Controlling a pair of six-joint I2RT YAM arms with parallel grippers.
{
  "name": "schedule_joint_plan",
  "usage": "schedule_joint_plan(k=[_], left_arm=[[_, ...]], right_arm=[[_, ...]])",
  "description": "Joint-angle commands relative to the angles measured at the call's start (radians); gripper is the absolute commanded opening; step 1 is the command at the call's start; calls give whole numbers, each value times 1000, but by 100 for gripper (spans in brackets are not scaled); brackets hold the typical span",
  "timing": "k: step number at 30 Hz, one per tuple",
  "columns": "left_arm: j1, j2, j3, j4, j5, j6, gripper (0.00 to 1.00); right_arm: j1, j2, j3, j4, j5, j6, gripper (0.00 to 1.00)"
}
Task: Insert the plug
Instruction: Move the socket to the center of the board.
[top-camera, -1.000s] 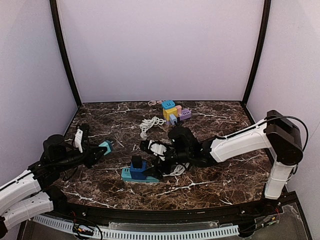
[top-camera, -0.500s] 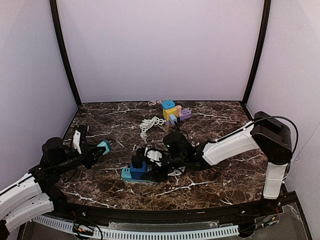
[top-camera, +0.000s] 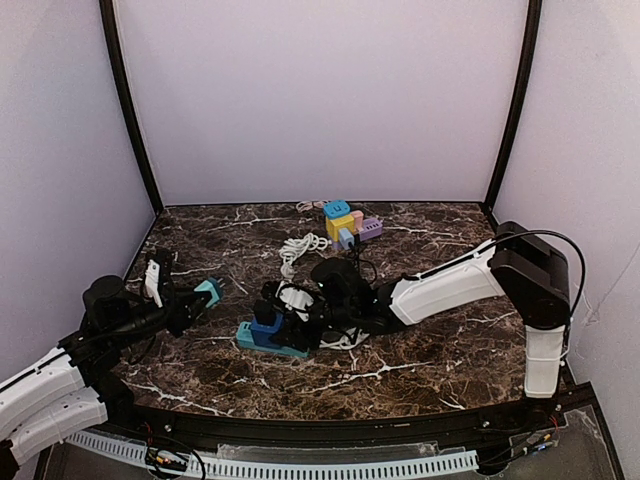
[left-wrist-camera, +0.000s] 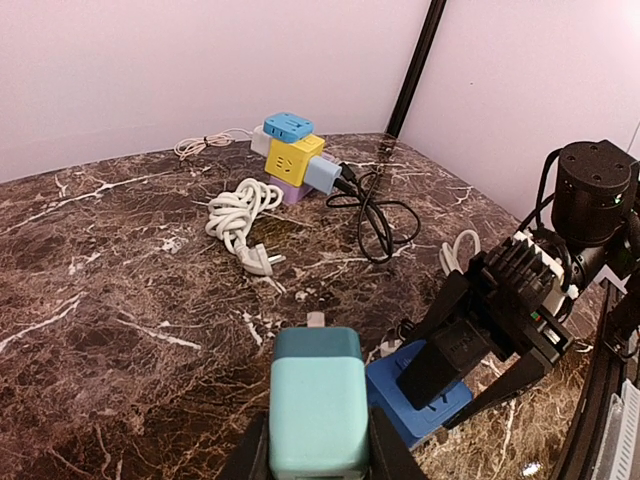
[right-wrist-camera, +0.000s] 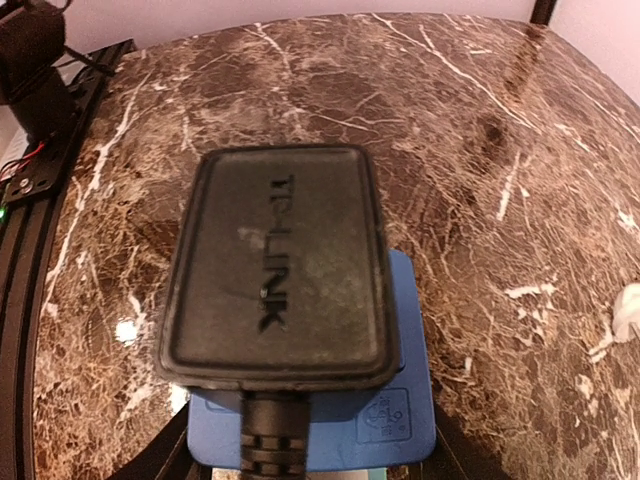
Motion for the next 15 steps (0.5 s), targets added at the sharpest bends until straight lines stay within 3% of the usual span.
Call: schedule_joint_plan(k=[1,5,10,15], left_arm=[[4,27,-12,55,17,5,1],[-40,123,10,96,-21,46,1],[-171,322,64,160,16,174,1],[-200,558,118,436,77,274,1]], right_arm=[[-21,-3,29,-20,260,119,19],[-55,-47,-18,-32,432,245,15],[-63,-79,-82,-41,560,294,11],[-87,-109,-140,-8,581,351,13]])
